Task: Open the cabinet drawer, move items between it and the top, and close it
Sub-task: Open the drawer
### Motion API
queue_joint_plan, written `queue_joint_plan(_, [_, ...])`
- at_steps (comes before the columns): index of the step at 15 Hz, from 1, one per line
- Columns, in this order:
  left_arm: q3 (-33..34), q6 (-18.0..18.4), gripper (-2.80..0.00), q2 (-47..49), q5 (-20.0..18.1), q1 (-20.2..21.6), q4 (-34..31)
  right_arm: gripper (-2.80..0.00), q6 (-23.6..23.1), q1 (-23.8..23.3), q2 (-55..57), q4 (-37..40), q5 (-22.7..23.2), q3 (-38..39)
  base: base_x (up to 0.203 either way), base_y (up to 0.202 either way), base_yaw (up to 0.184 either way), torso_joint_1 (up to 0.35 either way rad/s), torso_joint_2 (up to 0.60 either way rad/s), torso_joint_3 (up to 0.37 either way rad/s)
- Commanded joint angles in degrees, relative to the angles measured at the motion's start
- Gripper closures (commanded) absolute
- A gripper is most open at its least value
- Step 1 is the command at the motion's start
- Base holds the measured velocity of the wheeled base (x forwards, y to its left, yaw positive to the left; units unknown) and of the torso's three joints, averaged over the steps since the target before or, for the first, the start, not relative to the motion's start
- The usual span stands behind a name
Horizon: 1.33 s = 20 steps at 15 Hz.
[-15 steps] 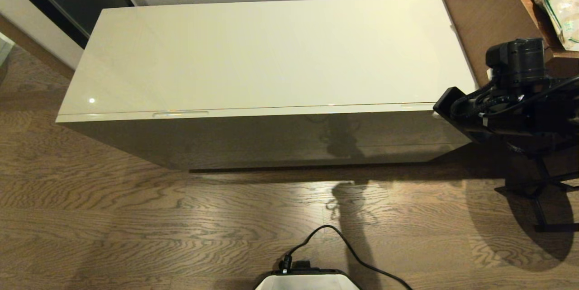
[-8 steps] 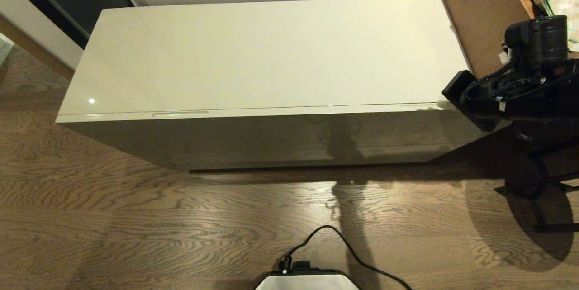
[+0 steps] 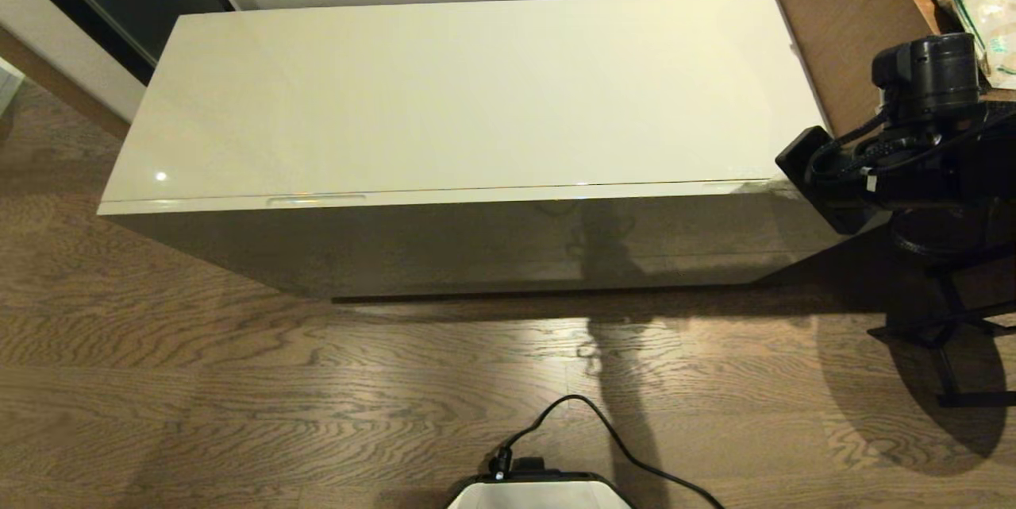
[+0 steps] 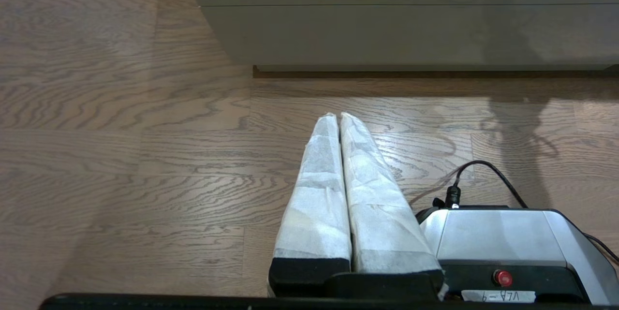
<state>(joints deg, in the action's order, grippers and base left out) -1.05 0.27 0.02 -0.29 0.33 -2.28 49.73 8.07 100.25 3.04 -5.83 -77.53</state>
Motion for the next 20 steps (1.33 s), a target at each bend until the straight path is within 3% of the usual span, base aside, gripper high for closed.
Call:
queue_joint_plan(1, [-0.01,0.00,0.00,-0.02,-0.05,0.02,-0.01,0.00,0.20,-0.32,1.77,-4.12,1.29,0.63,0.000,0.000,0.000,0.000,0.00,0.000])
queue_joint_plan(7, [-0.01,0.00,0.00,-0.02,0.03,0.02,-0.09,0.00,-0.16,-1.04,3.02,-4.09,2.06,2.13,0.000,0.000,0.000,0.000,0.00,0.000])
queue_joint_plan(11, [-0.01,0.00,0.00,-0.02,0.03,0.02,-0.01,0.00,-0.08,-2.40,2.79,2.81,9.34,3.96,0.000,0.000,0.000,0.000,0.00,0.000])
queue_joint_plan(16, [-0.01,0.00,0.00,-0.02,0.03,0.02,-0.01,0.00,0.11,-6.25,2.80,3.35,16.60,10.10,0.000,0.000,0.000,0.000,0.00,0.000])
queue_joint_plan(20, [-0.01,0.00,0.00,-0.02,0.03,0.02,-0.01,0.00,-0.31,-7.67,-1.19,6.33,18.35,14.12,0.000,0.000,0.000,0.000,0.00,0.000])
